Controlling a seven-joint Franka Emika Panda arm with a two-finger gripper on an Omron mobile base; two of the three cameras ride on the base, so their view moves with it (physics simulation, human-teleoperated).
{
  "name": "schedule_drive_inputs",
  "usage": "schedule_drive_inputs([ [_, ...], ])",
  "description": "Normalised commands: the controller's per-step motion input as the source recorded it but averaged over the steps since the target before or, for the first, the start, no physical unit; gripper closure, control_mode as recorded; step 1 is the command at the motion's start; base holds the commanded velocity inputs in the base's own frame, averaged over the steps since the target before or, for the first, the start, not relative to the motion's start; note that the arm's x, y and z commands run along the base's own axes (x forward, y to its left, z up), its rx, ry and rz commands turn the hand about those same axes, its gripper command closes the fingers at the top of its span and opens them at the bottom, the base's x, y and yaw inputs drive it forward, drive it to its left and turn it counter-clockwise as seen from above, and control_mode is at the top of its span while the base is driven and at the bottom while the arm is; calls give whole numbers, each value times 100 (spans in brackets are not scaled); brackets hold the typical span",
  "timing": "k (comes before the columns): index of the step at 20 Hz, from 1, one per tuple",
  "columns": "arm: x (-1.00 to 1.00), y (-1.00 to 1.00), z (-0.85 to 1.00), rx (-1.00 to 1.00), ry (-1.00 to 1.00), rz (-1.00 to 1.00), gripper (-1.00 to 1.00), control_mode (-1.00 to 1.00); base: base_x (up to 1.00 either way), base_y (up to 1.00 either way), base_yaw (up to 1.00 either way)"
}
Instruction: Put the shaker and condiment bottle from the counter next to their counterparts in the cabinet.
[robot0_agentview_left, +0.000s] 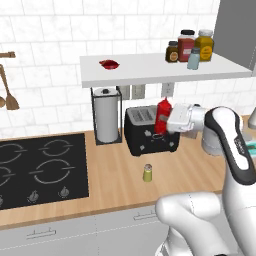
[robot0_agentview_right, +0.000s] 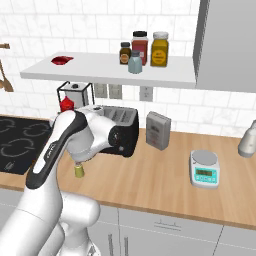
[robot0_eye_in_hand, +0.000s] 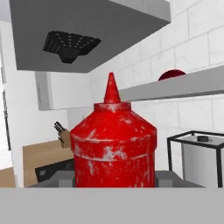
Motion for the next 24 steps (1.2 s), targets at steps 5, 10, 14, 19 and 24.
schedule_drive_inputs([
  [5,0,0,37,0,0,0,100,-100,0,0,0],
  [10,0,0,38,0,0,0,100,-100,0,0,0],
  [14,0,0,38,0,0,0,100,-100,0,0,0],
  [19,0,4,40,0,0,0,100,-100,0,0,0],
  [24,1,15,36,-4,0,0,100,-100,0,0,0],
])
